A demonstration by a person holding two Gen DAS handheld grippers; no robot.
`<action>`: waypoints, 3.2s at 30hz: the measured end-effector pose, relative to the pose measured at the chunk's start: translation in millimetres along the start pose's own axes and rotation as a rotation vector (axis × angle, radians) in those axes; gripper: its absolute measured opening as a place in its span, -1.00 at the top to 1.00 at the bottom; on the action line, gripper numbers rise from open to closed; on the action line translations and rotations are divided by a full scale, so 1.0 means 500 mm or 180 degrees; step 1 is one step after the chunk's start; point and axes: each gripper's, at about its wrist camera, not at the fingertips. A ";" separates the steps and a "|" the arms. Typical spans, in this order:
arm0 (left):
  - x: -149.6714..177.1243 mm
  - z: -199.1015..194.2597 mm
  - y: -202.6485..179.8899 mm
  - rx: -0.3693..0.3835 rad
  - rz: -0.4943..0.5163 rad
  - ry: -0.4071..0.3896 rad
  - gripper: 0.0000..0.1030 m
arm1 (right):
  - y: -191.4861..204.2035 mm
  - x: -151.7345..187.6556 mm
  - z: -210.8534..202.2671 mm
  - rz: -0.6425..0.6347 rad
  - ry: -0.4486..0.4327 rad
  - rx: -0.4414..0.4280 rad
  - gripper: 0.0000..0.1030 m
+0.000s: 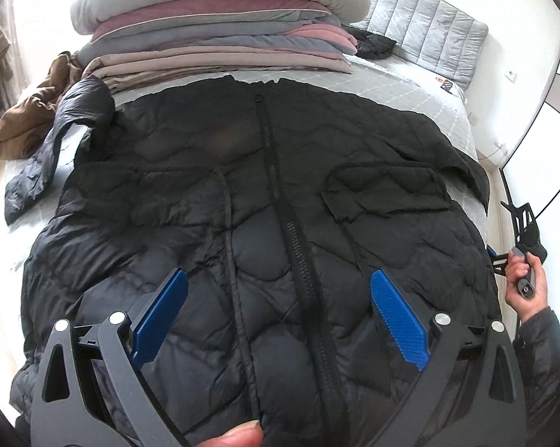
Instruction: Fold large clothes
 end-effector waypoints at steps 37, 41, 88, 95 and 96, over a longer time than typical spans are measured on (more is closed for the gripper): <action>-0.038 0.049 0.013 -0.0124 -0.0024 0.0056 -0.85 | 0.034 -0.160 -0.019 -0.0412 -0.0701 -0.0027 0.20; -0.041 0.048 0.013 -0.0154 -0.0010 0.0045 -0.85 | 0.041 -0.173 -0.023 -0.0474 -0.0671 -0.0172 0.30; -0.052 0.001 0.106 -0.0222 -0.0255 -0.0169 -0.85 | 0.503 -0.016 0.045 -0.1756 -0.0543 -0.0596 0.88; -0.043 -0.024 0.226 -0.0302 -0.0570 -0.0298 -0.85 | 0.715 0.202 0.254 -0.2278 0.0003 -0.0894 0.88; -0.040 -0.026 0.248 -0.0310 -0.0632 -0.0317 -0.85 | 0.723 0.226 0.278 -0.2317 0.0064 -0.0910 0.88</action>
Point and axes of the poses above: each gripper's, at about its wrist camera, not at the fingertips, and z roughly the way its jaws point, y to its left, x to its underside, and after that the axes turned 9 degrees about -x, right-handed
